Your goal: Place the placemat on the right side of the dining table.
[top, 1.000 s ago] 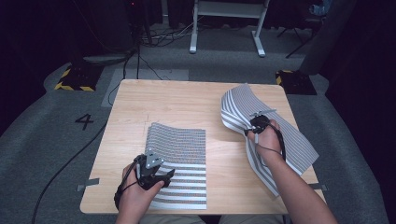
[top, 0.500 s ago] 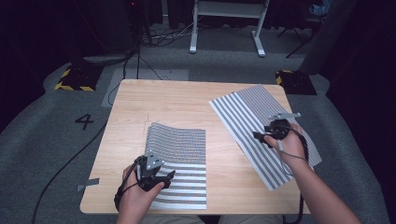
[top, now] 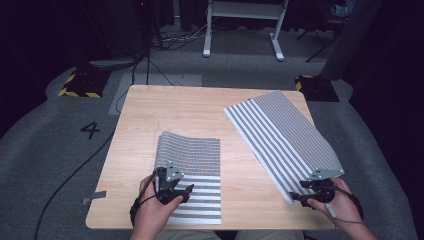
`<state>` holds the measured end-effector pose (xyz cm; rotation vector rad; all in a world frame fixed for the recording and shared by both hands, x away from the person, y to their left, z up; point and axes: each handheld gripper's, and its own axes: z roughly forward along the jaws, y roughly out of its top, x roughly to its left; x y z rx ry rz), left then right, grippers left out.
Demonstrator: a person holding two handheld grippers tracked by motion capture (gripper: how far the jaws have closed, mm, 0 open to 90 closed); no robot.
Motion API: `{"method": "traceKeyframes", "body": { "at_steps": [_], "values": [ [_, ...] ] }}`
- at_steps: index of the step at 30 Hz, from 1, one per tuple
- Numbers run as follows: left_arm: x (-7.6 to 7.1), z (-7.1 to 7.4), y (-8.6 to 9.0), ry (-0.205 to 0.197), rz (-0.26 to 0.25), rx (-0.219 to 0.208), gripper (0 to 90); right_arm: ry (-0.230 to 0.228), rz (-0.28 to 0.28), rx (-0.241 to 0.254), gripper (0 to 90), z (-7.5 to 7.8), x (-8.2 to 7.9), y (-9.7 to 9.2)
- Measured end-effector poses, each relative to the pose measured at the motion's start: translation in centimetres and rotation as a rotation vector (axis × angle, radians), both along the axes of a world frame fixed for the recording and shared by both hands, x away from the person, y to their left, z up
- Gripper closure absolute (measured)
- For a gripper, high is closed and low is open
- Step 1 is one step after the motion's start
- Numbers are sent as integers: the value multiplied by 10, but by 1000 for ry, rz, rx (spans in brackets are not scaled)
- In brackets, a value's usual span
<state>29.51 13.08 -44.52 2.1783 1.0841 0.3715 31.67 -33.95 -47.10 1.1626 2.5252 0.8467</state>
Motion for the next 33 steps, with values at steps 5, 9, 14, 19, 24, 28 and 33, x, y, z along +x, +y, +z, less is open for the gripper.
{"method": "traceKeyframes", "body": {
  "at_steps": [5,9,14,19,24,28,33],
  "values": [
    [0,0,1,-2,-4,-1,321,3,26,-42,368,-10,1,2],
    [0,-1,2,2,0,-3,321,10,31,-50,382,-9,2,2],
    [-2,1,1,-13,-8,5,321,22,29,-69,659,-5,9,-1],
    [-2,1,3,-9,0,-9,321,-29,-17,-118,885,1,8,7],
    [-2,0,2,2,3,-3,321,-13,-25,-2,887,17,-1,35],
    [-3,2,2,-12,-4,-3,321,6,48,26,878,23,-5,72],
    [-3,2,4,-10,3,-7,321,37,113,39,851,15,-3,109]
  ]
}}
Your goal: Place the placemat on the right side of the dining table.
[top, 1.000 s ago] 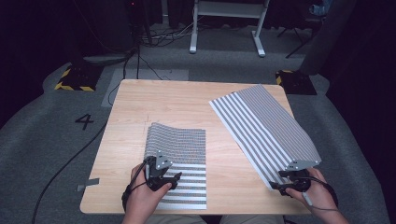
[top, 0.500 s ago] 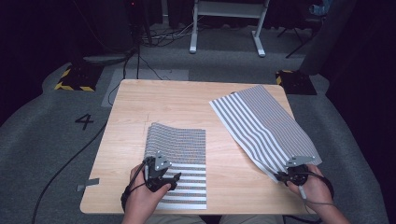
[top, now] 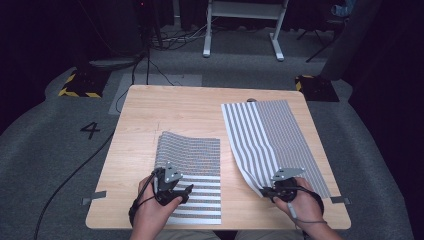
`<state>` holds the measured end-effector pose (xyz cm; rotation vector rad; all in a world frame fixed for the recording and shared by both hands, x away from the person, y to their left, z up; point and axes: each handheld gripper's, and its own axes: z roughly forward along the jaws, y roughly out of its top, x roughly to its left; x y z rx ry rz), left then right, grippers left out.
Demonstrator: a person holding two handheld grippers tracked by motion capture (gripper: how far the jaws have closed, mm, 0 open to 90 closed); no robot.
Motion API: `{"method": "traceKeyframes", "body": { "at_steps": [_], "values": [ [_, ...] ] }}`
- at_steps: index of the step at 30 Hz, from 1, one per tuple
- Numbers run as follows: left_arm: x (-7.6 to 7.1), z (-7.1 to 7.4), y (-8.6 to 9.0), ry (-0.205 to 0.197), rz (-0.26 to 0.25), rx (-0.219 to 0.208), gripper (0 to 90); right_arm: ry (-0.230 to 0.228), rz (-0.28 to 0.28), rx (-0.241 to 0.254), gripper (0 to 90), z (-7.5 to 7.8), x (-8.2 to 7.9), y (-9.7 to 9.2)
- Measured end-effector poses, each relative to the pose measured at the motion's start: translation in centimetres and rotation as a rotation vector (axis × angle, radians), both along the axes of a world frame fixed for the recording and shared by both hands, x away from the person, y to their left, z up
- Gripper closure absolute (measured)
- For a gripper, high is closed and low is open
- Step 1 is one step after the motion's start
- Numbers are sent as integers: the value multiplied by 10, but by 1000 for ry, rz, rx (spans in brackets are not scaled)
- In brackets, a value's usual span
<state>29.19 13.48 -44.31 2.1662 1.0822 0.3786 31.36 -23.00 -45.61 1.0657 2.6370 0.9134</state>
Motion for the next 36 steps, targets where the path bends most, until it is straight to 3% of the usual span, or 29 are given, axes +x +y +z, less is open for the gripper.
{"method": "traceKeyframes", "body": {
  "at_steps": [2,4,7,9,11,15,18,20,26,28,32,36],
  "values": [
    [1,0,1,-1,-1,1,321,28,19,48,796,-3,1,10],
    [1,0,1,-2,-1,0,321,61,26,113,675,-5,3,16],
    [1,0,1,-4,-6,-6,321,10,50,163,568,1,6,11],
    [1,1,1,-2,-6,-8,321,-31,18,181,544,8,9,-2],
    [1,1,1,0,-6,-6,321,-49,-58,184,539,17,15,-26],
    [1,0,-1,-3,-5,5,321,-87,-211,116,541,20,35,-75],
    [3,-1,-2,0,-6,8,321,-77,-300,55,536,14,49,-105],
    [3,-2,-3,6,-5,5,321,-63,-330,19,512,8,56,-116],
    [5,-5,-6,11,-13,21,320,-45,-388,-59,406,-10,87,-136],
    [5,-5,-6,10,-10,18,321,-31,-408,-56,385,-12,101,-141],
    [6,-6,-4,14,-8,19,321,37,-438,-77,357,-15,119,-143],
    [6,-8,-4,22,-9,19,321,61,-449,-121,340,-19,129,-141]
  ]
}}
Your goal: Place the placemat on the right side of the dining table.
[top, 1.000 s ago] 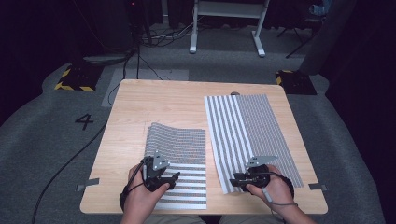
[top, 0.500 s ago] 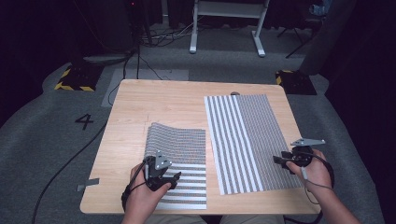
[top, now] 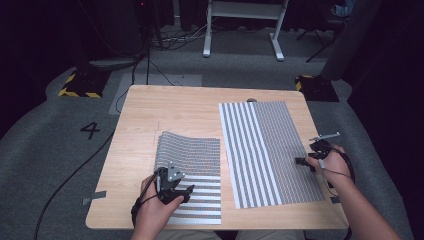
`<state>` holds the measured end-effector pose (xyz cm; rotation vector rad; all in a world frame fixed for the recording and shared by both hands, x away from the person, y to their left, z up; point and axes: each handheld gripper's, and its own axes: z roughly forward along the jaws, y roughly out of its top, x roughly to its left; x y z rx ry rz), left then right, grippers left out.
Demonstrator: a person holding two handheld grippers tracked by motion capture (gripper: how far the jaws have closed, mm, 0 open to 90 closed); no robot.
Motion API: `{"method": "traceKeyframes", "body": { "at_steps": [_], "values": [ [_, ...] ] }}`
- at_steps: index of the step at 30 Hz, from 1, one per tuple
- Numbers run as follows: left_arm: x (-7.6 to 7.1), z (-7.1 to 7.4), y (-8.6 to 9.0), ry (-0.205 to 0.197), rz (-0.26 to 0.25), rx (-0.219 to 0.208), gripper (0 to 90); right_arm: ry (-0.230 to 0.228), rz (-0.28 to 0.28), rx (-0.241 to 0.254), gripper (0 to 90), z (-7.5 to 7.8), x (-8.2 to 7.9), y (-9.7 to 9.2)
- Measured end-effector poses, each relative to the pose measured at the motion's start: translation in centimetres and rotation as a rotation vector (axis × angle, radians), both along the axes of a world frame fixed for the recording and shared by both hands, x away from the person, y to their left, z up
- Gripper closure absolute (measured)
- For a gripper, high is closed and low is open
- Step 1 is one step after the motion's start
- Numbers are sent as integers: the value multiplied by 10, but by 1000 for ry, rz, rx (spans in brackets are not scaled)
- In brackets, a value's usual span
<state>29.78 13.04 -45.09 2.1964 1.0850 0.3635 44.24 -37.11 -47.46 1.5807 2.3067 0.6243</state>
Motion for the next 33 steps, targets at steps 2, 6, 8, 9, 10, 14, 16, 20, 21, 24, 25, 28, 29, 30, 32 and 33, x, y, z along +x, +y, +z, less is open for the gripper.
{"method": "traceKeyframes", "body": {
  "at_steps": [2,6,8,9,10,14,16,20,21,24,25,28,29,30,32,33],
  "values": [
    [0,0,0,-1,-2,2,321,4,-4,-8,339,0,0,1],
    [-1,0,-1,5,-4,5,321,-12,-8,-4,428,0,-4,3],
    [-2,0,-2,3,-3,3,321,6,-5,-13,558,3,-5,9],
    [-2,0,-3,-3,-7,6,321,14,-7,-19,604,4,-5,12],
    [-3,1,-3,10,-13,-4,321,29,-16,-20,641,5,-5,15],
    [-3,2,-1,1,-9,-8,321,-5,-22,-18,889,4,-8,21],
    [-3,2,0,-9,4,-7,321,-49,-48,-21,897,4,-13,23],
    [-3,2,0,2,3,-5,321,-84,-117,70,899,11,-17,7],
    [-2,2,-1,-5,-2,-6,321,-92,-140,66,899,14,-17,0],
    [-2,3,-2,-16,-6,1,321,-97,-192,79,900,20,-21,-16],
    [-3,3,-3,2,-3,-2,321,-96,-207,80,899,21,-23,-22],
    [-2,3,-6,-7,-12,-1,321,-94,-266,98,899,20,-29,-37],
    [-1,3,-7,-6,-21,-1,321,-86,-287,109,899,19,-32,-42],
    [-1,3,-7,-14,-17,9,321,-87,-294,125,899,17,-34,-46],
    [0,2,-9,-8,-26,5,321,-92,-298,126,898,16,-37,-48],
    [0,3,-10,-9,-25,8,321,-98,-295,124,898,16,-37,-48]
  ]
}}
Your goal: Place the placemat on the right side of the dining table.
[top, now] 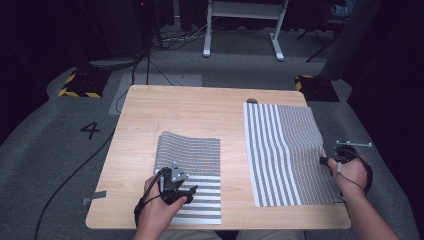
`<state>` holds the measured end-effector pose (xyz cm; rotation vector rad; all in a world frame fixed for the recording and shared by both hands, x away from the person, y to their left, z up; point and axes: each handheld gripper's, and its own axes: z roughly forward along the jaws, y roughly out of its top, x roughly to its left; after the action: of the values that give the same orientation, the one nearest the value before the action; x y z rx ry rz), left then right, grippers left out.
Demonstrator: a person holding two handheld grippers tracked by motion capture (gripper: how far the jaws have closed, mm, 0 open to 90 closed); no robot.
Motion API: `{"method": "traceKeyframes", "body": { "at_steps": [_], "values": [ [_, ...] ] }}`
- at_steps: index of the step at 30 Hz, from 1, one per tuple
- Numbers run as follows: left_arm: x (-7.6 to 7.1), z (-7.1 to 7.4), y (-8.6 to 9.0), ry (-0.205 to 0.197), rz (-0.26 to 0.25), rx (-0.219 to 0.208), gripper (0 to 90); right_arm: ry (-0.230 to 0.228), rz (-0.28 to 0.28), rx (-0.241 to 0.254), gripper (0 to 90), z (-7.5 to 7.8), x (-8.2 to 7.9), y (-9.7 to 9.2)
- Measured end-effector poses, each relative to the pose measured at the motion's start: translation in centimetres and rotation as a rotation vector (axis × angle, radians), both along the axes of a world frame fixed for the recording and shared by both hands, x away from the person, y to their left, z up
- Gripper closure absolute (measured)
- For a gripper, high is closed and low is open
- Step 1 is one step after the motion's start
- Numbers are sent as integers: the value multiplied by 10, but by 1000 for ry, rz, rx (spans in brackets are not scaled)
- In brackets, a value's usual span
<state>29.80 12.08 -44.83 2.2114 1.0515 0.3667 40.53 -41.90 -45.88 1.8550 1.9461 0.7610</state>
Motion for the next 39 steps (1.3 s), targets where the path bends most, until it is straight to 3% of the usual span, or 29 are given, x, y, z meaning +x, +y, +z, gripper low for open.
{"method": "traceKeyframes", "body": {
  "at_steps": [8,15,17,19,21,22,24,28,33,36,39],
  "values": [
    [0,2,3,-9,3,-6,320,-6,-8,16,897,-4,17,14],
    [-2,2,7,-9,16,-11,321,-12,-11,1,894,-7,26,15],
    [-3,2,7,-8,16,-11,321,-30,10,-12,883,-6,26,15],
    [-3,3,6,-10,14,-11,321,-60,36,-27,789,-4,24,14],
    [-4,3,5,-8,13,-14,320,-119,55,-32,648,-1,21,11],
    [-4,3,4,3,14,-16,320,-164,83,-35,574,2,18,9],
    [-3,3,3,-1,1,-14,320,-209,110,-69,521,8,9,9],
    [-3,1,0,-3,-8,-4,320,-255,206,-84,520,16,-21,16],
    [-4,2,-8,4,-24,2,320,-273,297,-102,529,16,-62,30],
    [-4,1,-13,-8,-50,10,320,-255,347,-93,548,10,-85,40],
    [-5,-1,-21,14,-73,2,318,-225,390,-84,586,-2,-103,49]
  ]
}}
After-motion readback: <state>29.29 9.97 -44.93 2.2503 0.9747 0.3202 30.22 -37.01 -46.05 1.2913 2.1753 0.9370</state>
